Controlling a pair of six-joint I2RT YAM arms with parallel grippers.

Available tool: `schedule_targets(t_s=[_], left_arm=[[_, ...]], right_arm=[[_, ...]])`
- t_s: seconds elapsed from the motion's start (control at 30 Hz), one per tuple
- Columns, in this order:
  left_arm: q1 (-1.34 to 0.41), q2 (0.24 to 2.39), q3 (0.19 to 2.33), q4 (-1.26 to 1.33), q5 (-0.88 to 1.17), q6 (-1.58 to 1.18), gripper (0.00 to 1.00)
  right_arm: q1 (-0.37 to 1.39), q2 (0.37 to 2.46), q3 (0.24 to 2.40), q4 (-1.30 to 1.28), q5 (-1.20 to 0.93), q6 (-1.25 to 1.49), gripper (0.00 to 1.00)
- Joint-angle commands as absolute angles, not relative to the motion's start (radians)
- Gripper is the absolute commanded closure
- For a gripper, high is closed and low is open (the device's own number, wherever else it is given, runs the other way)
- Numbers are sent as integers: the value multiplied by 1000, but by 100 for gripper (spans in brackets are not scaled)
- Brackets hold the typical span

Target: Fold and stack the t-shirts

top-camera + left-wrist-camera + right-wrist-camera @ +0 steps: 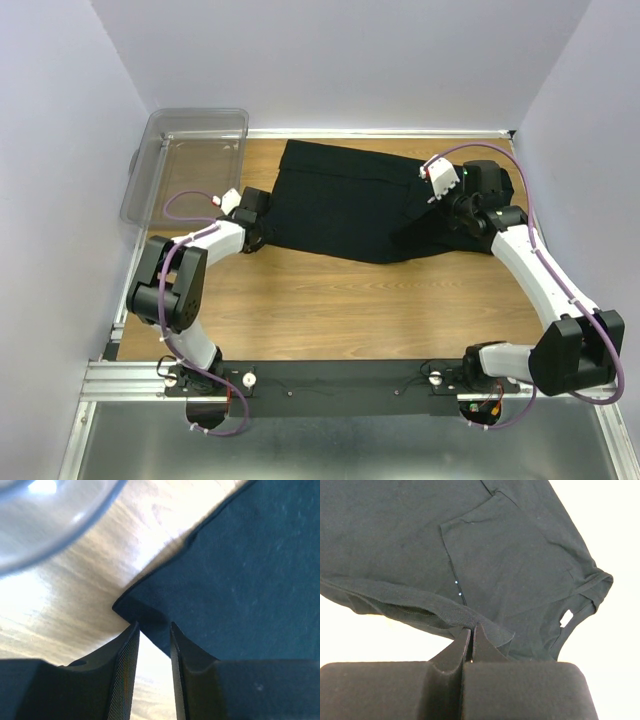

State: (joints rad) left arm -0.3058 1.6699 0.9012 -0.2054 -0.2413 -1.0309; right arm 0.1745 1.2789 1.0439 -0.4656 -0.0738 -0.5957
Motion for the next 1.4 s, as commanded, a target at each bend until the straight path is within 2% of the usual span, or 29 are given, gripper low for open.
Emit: schedule_targets(t_s=[0.0, 0.2, 0.23, 0.33, 0.4, 0.43, 0.53, 0.63, 0.8, 0.83, 0.9, 0.93, 0.97, 1.13, 1.37], left_arm=[[-298, 1721, 943, -285, -340, -1037, 61], [-298, 1750, 971, -310, -364, -1043, 63], [-298, 1759, 971, -307, -362, -1039, 66], [-298, 1770, 968, -276, -344, -1008, 84], [-298, 1772, 963, -262, -325, -996, 86], [-298, 1772, 962, -250, -315, -983, 92], [-298, 1752, 948, -207, -290, -953, 100], [-298, 1706, 939, -199, -269, -924, 100], [-296, 1612, 905, -219, -259, -875, 89], [-296, 1600, 894, -213, -249, -865, 81], [-293, 1572, 847, -198, -247, -854, 72], [-291, 1540, 825, -169, -242, -845, 65], [-290, 1526, 806, -152, -239, -838, 63], [-247, 1506, 738, -113, -213, -818, 63], [-206, 1627, 811, -87, -196, -798, 62]], right_arm=[[166, 1250, 1039, -479, -98, -600, 99], [163, 1243, 1039, -479, -103, -603, 99], [163, 1239, 1039, -479, -107, -603, 99], [158, 1235, 1037, -479, -113, -603, 100], [158, 1227, 1037, -479, -115, -603, 100], [155, 1221, 1032, -480, -117, -604, 100], [153, 1212, 1029, -480, -118, -606, 99], [155, 1204, 1023, -482, -118, -609, 100], [152, 1201, 1020, -480, -130, -607, 99], [152, 1203, 1022, -480, -132, -606, 99], [152, 1203, 1022, -480, -137, -603, 99], [152, 1201, 1020, -480, -143, -603, 100], [152, 1200, 1019, -480, -146, -603, 99], [150, 1195, 1015, -480, -155, -604, 99], [149, 1183, 1006, -480, -169, -601, 99]])
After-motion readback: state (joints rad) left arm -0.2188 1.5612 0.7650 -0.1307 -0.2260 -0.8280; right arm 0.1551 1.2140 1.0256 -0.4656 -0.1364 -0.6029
